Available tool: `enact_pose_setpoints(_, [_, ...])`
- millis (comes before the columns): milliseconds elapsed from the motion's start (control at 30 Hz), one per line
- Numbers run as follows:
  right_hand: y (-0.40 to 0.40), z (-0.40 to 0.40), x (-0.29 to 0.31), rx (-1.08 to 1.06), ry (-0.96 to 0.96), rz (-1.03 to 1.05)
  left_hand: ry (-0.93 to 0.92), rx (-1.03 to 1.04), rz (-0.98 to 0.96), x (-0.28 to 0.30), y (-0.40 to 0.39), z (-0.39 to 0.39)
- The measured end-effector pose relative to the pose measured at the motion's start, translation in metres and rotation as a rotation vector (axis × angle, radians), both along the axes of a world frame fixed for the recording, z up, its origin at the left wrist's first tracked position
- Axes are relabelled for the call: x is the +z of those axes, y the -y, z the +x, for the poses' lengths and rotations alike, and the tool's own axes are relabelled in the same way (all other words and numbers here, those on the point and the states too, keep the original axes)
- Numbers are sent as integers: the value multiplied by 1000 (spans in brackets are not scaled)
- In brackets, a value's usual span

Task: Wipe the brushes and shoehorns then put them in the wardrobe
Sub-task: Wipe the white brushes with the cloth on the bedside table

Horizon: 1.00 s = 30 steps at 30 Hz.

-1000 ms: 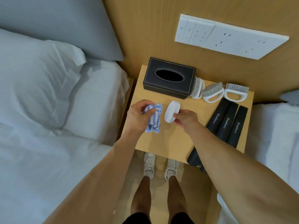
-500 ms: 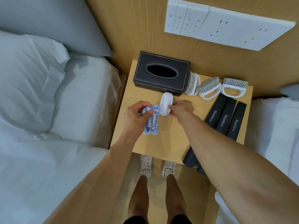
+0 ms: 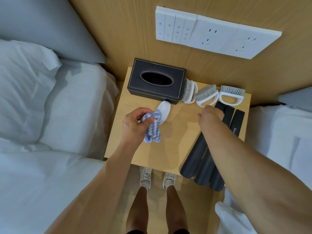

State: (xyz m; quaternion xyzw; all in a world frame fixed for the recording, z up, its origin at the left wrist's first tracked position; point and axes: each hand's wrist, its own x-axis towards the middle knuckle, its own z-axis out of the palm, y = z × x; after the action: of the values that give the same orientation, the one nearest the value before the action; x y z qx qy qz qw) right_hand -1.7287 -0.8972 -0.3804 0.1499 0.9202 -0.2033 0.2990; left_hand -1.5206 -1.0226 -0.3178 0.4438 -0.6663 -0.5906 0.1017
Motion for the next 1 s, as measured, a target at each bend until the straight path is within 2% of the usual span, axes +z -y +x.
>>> enact_pose_setpoints(67, [-3, -10, -9, -69, -20, 56, 8, 2, -17, 0, -1, 0])
enact_pose_setpoints(100, [-4, -12, -13, -177, -52, -63, 12, 0, -27, 1, -2, 0])
enact_pose_setpoints(133, [-1, -20, -16, -394, -62, -216, 15, 0, -38, 1, -3, 0])
enact_pose_setpoints(167, [2, -25, -16, -515, -59, -280, 15, 2, -48, 0, -3, 1])
enact_pose_setpoints(333, [1, -40, -28, -450, -45, -258, 33, 3, -108, -1, -4, 3])
enact_pose_setpoints(433, [0, -48, -28, -489, -35, -258, 18, 6, -108, 1, -3, 6])
enact_pose_setpoints(533, [-6, -45, -22, -439, -12, -276, -9, 12, -86, 7, -6, 3])
enact_pose_setpoints(733, [-23, -24, 18, -358, -27, -387, -75, 9, -34, 42, -12, -12])
enact_pose_setpoints(867, [-40, -4, 58, -373, 15, -568, -142, 23, -13, 79, -12, -19])
enact_pose_setpoints(1000, [-56, 15, 107, -213, -30, -559, -153, 33, -34, 116, -9, -18])
